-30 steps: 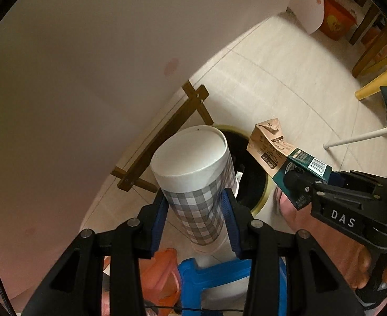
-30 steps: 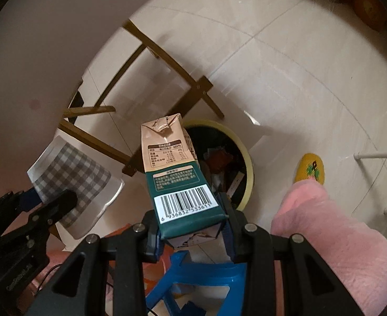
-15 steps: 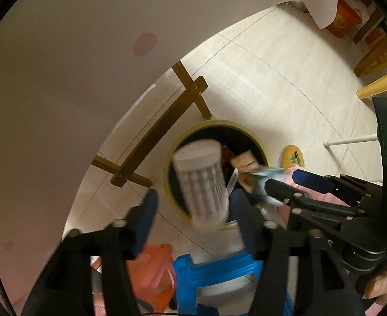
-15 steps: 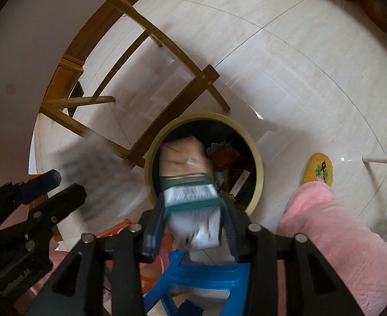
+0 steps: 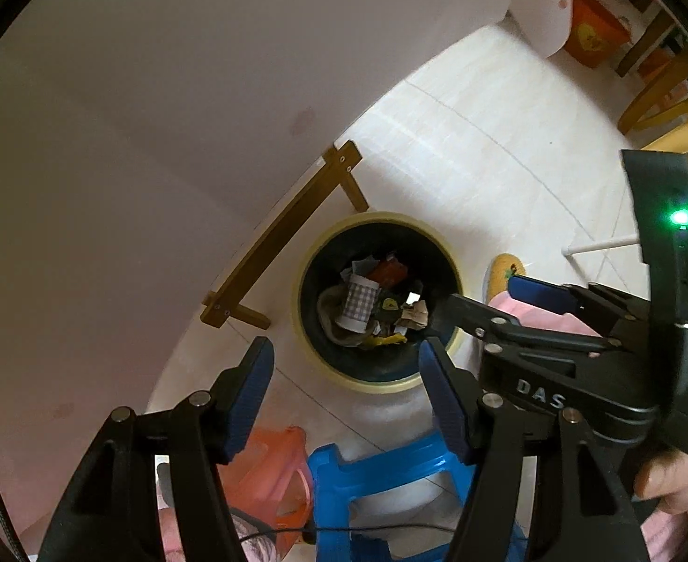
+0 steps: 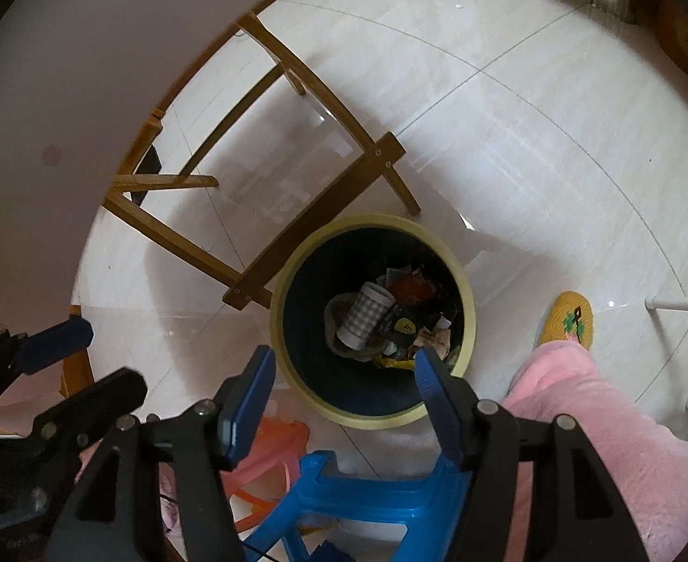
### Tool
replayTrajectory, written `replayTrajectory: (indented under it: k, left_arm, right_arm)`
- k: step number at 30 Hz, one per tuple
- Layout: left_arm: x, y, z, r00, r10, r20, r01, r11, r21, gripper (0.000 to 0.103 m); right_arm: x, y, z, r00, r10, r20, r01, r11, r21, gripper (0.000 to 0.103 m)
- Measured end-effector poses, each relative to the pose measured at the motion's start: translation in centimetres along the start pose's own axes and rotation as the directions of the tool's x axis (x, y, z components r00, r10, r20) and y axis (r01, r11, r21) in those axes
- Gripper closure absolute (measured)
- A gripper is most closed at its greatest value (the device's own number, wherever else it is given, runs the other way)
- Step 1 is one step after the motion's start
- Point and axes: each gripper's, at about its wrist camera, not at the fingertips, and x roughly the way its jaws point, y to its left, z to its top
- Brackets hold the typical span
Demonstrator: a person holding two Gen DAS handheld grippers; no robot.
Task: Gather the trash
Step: 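Open the left tool over the bin while the right tool opens, dropping both items, then move both open tools back over the table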
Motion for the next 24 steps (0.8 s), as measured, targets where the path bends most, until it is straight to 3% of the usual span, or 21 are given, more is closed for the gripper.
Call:
replayTrajectory:
  k: [10, 18, 24]
  left_arm:
    - [-7.8, 1.2, -1.3, 0.991, -0.020, 0.132, 0.025, 0.999, -0.037, 0.040]
    - [-15.4, 4.1, -2.8, 0.954, -0.005, 0.299, 0.040, 0.993, -0.112, 0.040]
    - [-19.8, 6.5, -3.5, 0.923, -0.023, 0.385, 0.092, 0.983, -0.160, 0.040]
  right_arm:
    - [-4.1, 2.1, -0.3, 0.999, -0.002, 0.042, 0.003, 1.000, -0.026, 0.041]
    - [-9.5, 4.7, 0.2, 0.995, -0.020, 0.100, 0.026, 0.998, -0.059, 0.041]
    - [-15.2, 7.9, 0.6, 0.974, -0.029, 0.224, 0.063, 0.987, -0.147, 0.041]
